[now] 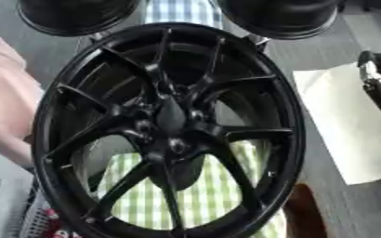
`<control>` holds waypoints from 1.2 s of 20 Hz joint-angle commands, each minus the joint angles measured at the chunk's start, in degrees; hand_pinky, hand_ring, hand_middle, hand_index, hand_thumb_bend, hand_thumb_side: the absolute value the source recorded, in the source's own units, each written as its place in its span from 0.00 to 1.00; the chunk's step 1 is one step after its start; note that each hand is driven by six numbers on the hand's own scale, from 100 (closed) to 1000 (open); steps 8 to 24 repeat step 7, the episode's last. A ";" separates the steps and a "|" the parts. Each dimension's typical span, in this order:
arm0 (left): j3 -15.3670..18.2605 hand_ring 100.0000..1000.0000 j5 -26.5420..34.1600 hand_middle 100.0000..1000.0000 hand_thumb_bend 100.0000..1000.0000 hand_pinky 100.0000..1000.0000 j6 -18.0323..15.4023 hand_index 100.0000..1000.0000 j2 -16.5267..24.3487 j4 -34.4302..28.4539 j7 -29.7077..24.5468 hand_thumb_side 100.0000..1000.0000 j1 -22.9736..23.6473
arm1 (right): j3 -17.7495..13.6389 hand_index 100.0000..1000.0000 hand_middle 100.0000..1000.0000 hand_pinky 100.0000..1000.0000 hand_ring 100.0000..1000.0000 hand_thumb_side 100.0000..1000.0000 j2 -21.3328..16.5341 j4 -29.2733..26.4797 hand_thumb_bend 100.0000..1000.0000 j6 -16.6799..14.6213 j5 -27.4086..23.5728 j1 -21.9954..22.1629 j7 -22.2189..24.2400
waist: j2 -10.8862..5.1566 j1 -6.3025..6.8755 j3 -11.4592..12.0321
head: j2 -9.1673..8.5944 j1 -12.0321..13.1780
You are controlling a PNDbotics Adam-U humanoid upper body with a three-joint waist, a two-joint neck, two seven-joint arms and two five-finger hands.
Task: Pull the pin out of the wheel hub.
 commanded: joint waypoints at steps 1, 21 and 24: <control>-1.78 0.52 3.30 0.48 0.28 0.68 -3.09 0.64 -3.45 -3.01 3.35 0.61 -1.14 | 0.09 0.66 0.57 0.81 0.73 0.36 -0.85 -1.26 0.16 -0.08 -0.35 -0.80 0.37 | -1.53 -0.02 -0.24 | -0.15 0.56; -3.98 0.52 9.30 0.48 0.30 0.68 -8.44 0.65 -12.61 0.41 9.35 0.62 -0.43 | 0.28 0.66 0.57 0.81 0.73 0.35 -0.66 -1.37 0.17 -0.07 -0.33 -1.21 0.52 | -1.53 -0.19 -0.76 | -0.04 0.97; -3.98 0.52 9.30 0.48 0.30 0.68 -8.44 0.65 -12.61 0.41 9.35 0.62 -0.43 | 0.28 0.66 0.57 0.81 0.73 0.35 -0.66 -1.37 0.17 -0.07 -0.33 -1.21 0.52 | -1.53 -0.19 -0.76 | -0.04 0.97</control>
